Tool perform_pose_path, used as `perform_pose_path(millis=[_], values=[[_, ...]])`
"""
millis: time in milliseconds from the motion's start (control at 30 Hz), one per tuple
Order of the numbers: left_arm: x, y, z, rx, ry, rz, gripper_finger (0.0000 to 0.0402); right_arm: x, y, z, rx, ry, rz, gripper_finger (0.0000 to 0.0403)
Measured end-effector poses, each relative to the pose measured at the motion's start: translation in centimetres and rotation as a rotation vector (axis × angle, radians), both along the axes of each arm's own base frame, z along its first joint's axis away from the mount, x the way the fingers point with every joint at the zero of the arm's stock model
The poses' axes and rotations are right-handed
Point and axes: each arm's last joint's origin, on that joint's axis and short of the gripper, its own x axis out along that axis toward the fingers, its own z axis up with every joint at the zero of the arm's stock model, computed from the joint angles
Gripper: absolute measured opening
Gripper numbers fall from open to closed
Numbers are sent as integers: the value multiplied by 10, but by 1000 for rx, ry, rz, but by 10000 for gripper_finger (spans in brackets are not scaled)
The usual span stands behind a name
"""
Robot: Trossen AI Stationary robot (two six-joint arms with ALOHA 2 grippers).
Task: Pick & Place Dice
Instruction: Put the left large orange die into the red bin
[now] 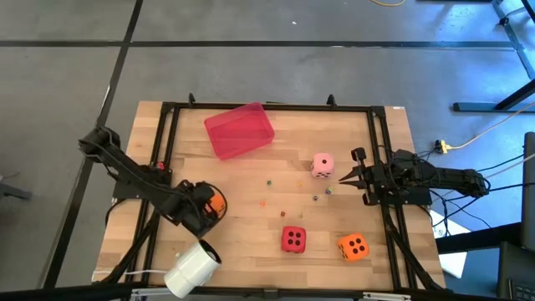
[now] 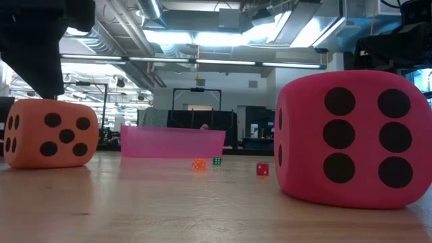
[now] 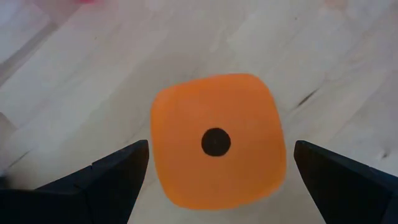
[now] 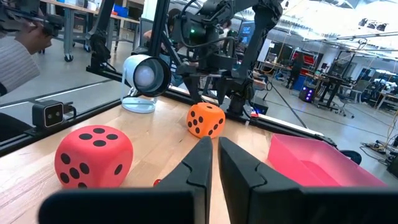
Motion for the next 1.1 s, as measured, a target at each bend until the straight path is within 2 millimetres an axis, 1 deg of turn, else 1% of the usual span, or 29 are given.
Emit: perform_pose_path(millis=[167,400,600,800,1100], values=[[4,-4,-7,-22,36,3,400,0,0,0,0,-1,0,29],[9,-5,-17,-1,80,32,400,0,0,0,0,-1,0,29],[11,-2,-18,12,72,47,400,0,0,0,0,0,0,29],[11,-2,-18,37,80,-2,400,0,0,0,0,0,0,29],[11,-4,-18,46,19,72,400,0,0,0,0,0,0,29]])
